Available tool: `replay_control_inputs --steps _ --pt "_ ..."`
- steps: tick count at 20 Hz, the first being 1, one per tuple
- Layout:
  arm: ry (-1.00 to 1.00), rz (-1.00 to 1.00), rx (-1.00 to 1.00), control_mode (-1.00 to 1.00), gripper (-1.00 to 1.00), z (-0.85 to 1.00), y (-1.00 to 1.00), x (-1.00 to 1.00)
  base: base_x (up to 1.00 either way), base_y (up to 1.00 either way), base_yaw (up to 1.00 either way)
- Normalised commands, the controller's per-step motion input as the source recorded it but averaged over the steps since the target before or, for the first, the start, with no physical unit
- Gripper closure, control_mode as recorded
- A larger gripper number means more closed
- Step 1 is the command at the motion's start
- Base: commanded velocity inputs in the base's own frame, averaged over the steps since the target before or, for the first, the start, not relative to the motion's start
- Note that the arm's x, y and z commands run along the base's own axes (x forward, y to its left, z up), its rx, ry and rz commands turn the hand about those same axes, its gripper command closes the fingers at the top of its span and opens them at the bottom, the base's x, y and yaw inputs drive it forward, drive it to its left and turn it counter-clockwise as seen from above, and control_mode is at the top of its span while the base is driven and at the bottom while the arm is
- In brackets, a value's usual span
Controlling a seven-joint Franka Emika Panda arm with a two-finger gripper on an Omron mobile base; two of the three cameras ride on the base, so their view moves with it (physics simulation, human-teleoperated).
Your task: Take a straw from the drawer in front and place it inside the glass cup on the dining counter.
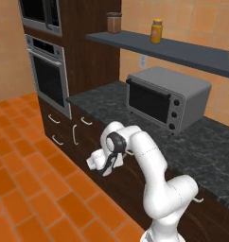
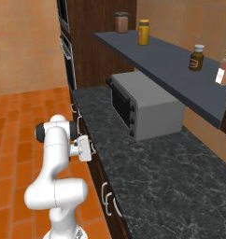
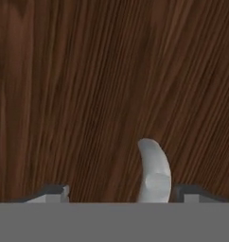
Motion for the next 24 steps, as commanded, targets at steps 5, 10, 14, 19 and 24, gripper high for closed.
replay_control_inputs --steps 5,10,14,19,24 --pt "0.00 0.00 0.02 -1.00 1.00 -0.05 -0.47 -0.12 0.00 0.00 0.00" --pt "-0.01 0.00 0.07 -1.00 1.00 0.02 -0.18 -0.20 0.00 0.00 0.00" --pt "-0.12 0.00 0.08 -1.00 1.00 0.27 0.00 -0.63 0.00 0.00 0.00" --pt "-0.07 0.00 0.08 -1.00 1.00 0.27 0.24 -0.72 0.00 0.00 0.00" --pt "-0.01 0.01 0.04 -1.00 1.00 0.30 0.87 -0.76 0.00 0.00 0.00"
